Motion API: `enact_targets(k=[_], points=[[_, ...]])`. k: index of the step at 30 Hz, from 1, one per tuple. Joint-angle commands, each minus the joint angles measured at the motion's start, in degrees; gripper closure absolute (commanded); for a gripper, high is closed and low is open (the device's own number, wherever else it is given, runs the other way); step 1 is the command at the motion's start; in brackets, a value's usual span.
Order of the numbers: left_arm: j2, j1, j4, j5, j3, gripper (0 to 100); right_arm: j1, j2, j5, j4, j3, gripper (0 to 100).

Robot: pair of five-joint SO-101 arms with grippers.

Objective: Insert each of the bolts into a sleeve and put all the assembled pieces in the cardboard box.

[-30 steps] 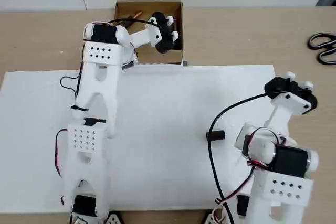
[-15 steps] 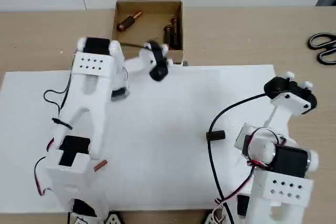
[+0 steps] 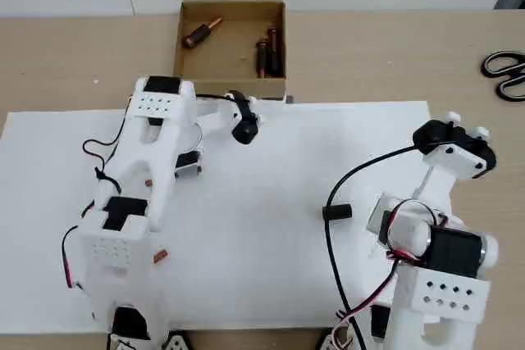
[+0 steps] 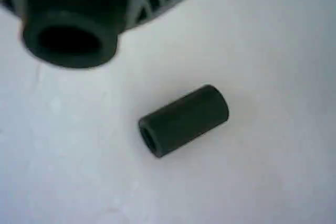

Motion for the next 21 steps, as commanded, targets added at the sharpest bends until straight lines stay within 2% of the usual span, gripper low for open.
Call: enact_targets(k=[1, 5, 11, 13, 15, 19, 21], points=[[2.64, -0.44, -1.05, -0.53, -2.95, 98, -0.13, -0.75, 0.53, -1.01, -0.53, 99.5], [3.87, -1.14, -1.05, -0.44, -3.21, 92, -0.13, -0.75, 0.53, -1.01, -0.53, 99.5], [4.22, -1.76, -1.23, -0.44, -3.21, 91, -0.13, -0.75, 0.53, -1.01, -0.53, 99.5], [4.22, -1.76, -1.23, -0.44, -3.21, 93, -0.13, -0.75, 0.53, -1.01, -0.53, 99.5], [4.22, -1.58, -1.14, -0.44, -3.21, 99, -0.13, -0.75, 0.53, -1.01, -0.53, 99.5], [3.69, -1.41, 0.7, -0.44, -3.65, 100, -0.13, -0.75, 0.53, -1.01, -0.53, 99.5], [3.69, -1.23, 4.31, -0.44, -6.46, 100, -0.22, -0.75, 0.53, -1.01, -0.62, 99.5]])
